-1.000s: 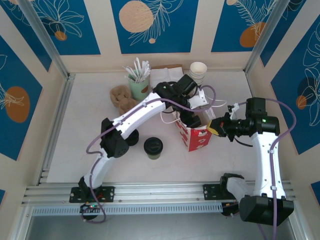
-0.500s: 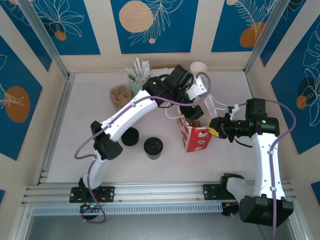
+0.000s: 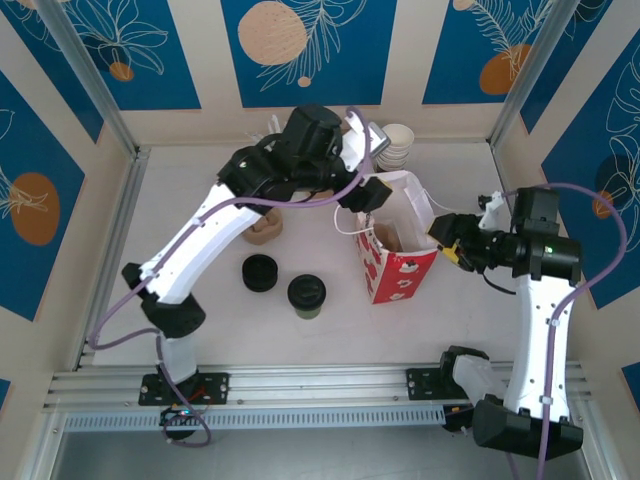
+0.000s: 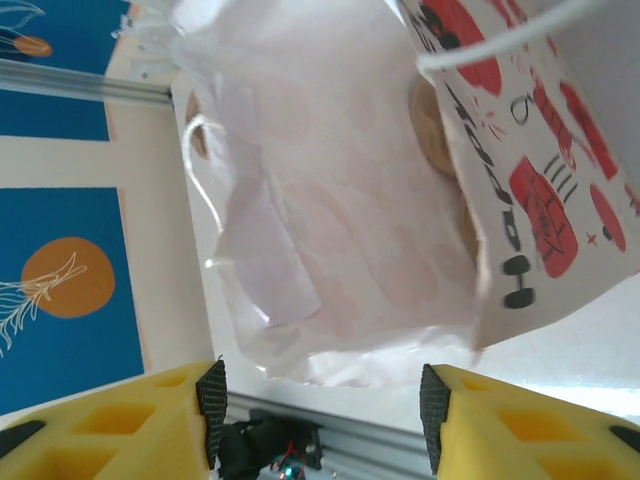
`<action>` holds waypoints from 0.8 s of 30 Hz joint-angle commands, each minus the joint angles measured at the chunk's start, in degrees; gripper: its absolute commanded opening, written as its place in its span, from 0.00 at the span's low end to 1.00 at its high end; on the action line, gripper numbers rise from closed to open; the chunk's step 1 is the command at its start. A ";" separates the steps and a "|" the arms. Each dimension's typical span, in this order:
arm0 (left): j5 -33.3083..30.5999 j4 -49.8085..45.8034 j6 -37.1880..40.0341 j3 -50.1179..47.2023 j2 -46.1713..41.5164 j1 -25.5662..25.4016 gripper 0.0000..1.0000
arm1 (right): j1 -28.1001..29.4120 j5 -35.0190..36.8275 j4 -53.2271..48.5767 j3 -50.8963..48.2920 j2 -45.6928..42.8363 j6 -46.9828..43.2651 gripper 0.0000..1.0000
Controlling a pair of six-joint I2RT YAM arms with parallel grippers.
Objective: Pack the takeout coffee
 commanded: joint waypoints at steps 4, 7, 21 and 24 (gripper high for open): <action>-4.50 3.64 -3.92 -12.44 -10.44 1.44 0.84 | -0.19 8.80 0.76 8.22 0.75 -2.78 0.57; -3.15 6.85 -4.49 -19.85 -15.10 2.06 0.85 | 0.36 10.41 3.21 9.74 2.79 -2.84 0.57; -6.73 9.93 -7.72 -39.33 -25.57 3.42 0.86 | 9.74 18.56 12.46 12.84 19.65 -11.98 0.57; -7.03 10.10 -8.01 -40.93 -26.71 3.56 0.86 | 11.44 21.02 12.75 13.83 22.50 -13.09 0.59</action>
